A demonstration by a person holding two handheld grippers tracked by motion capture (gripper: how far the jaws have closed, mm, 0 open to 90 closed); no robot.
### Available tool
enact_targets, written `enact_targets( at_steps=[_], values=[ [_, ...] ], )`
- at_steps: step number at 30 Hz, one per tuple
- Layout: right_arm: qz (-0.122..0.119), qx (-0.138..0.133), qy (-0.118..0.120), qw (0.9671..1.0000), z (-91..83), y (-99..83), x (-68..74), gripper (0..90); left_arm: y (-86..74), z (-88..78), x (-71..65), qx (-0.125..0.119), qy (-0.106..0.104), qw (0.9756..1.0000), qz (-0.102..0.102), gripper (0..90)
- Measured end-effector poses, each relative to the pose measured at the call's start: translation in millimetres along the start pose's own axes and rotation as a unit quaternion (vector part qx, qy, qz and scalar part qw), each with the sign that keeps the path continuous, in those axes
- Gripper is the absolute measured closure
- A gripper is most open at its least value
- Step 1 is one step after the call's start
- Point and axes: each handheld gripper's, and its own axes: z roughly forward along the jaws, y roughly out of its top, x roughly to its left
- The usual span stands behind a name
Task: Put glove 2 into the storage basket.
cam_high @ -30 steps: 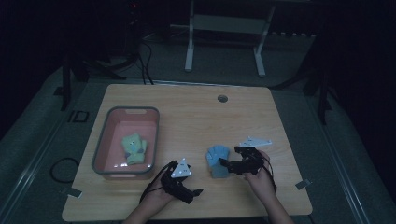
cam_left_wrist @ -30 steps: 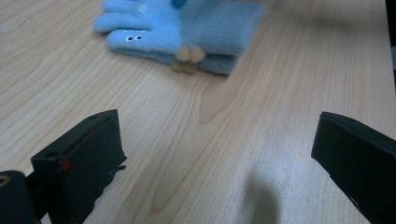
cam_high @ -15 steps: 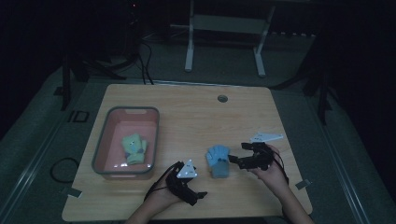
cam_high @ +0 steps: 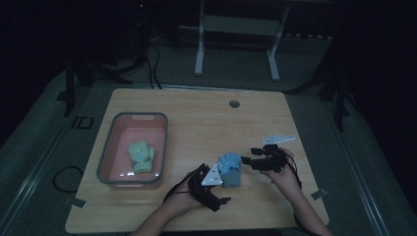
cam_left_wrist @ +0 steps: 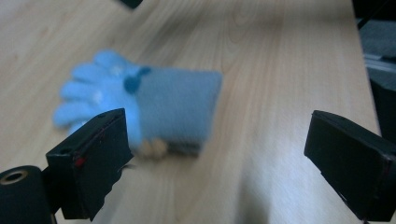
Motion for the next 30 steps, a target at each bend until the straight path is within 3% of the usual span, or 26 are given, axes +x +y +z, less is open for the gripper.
enact_targets(
  at_steps=[7,10,14,24,30],
  values=[
    [0.015,0.011,0.019,0.9996,17.7,1.8,-5.5,39.6,15.7,16.9,2.9,0.01,-0.01,0.9989,0.044,20.0],
    [0.022,0.007,0.024,0.9995,21.8,1.5,-7.6,39.2,16.8,21.7,2.5,0.011,-0.011,0.9983,0.057,25.1],
    [0.026,0.022,0.025,0.9991,35.2,1.2,-6.1,36.0,13.8,32.3,5.3,0.03,-0.006,0.9969,0.073,30.3],
    [0.002,0.055,0.018,0.9983,59.9,-9.0,-0.9,31.1,3.5,44.0,7.1,0.049,-0.005,0.9952,0.085,33.7],
    [-0.019,0.059,0.006,0.998,62.5,-11.5,2.7,29.8,0.9,46.0,6.7,0.05,0.008,0.9946,0.091,43.1]
  ],
)
